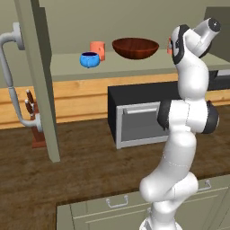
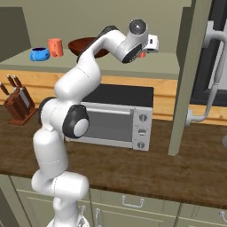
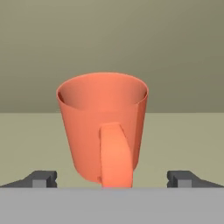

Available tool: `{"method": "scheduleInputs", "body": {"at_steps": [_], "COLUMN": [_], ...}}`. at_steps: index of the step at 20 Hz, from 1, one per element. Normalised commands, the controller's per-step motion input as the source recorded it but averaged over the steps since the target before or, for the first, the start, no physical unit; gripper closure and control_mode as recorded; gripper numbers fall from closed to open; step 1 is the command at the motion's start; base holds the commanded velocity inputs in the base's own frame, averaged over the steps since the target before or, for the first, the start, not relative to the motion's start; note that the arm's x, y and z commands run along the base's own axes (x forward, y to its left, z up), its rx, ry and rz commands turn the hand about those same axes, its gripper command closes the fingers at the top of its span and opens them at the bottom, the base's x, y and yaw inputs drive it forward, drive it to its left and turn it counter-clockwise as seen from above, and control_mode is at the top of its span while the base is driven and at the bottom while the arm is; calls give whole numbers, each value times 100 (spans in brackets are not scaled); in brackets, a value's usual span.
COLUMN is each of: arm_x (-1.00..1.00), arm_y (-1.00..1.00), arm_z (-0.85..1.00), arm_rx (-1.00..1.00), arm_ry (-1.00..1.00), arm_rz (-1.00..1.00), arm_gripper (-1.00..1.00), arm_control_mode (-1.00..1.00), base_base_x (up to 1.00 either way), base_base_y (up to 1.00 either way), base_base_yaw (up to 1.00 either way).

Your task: Gather all objects into one cabinet and sort the glasses and bowls to opposite sides.

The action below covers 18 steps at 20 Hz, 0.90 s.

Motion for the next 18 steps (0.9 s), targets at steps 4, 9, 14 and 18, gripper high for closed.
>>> {"method": "scheduleInputs", "body": {"at_steps": [4, 9, 14, 18], "arm_x": [17, 25, 13, -16], "arm_y": [0, -5, -9, 0], "arm_z": [0, -3, -6, 0], "arm_rx": [0, 2, 1, 0], "arm_ry": [0, 4, 3, 0], "arm_rz": [0, 0, 0, 3], "arm_gripper": [100, -100, -100, -100], "arm_control_mode": [-100, -100, -100, -100], "base_base_x": [0, 0, 0, 0], "base_base_y": [0, 0, 0, 0], "base_base_yaw": [0, 0, 0, 0]}}
